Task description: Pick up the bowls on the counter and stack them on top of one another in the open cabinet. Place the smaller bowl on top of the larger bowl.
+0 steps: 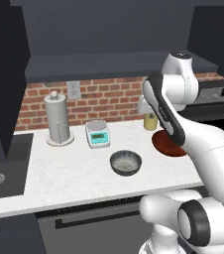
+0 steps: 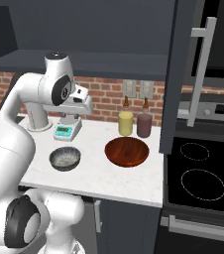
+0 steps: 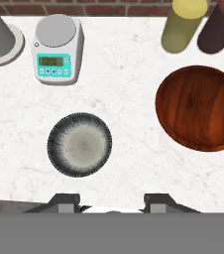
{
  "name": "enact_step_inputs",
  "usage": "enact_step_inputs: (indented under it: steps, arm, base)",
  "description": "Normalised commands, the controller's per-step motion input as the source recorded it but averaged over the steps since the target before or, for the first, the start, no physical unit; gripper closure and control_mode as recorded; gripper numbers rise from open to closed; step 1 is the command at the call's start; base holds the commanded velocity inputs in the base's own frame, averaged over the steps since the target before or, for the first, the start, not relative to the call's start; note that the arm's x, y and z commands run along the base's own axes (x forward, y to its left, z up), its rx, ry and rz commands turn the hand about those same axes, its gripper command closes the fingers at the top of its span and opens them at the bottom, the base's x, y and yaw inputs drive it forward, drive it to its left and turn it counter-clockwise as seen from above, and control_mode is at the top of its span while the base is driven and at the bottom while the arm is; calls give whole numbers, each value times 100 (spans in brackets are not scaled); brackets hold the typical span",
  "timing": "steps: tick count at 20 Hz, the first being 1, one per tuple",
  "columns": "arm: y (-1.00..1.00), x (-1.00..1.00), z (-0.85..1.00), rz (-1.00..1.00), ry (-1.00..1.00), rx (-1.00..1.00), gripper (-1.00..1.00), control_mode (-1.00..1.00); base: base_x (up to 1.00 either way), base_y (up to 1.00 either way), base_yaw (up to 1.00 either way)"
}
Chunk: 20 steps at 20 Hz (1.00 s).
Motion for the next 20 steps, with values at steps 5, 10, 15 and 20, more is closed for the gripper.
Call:
enact_step_inputs:
  steps: [5,10,15,20]
  arm:
    - [0,-9,-5,0,0,0,-100,-100]
    - [1,-26,-31,0,4,0,-100,-100]
    - [16,-24,-73,0,0,3,-100,-100]
    - [6,0,-80,0,0,3,-100,-100]
  base:
    - [0,0,0]
    - [0,0,0]
    - [0,0,0]
    - [0,0,0]
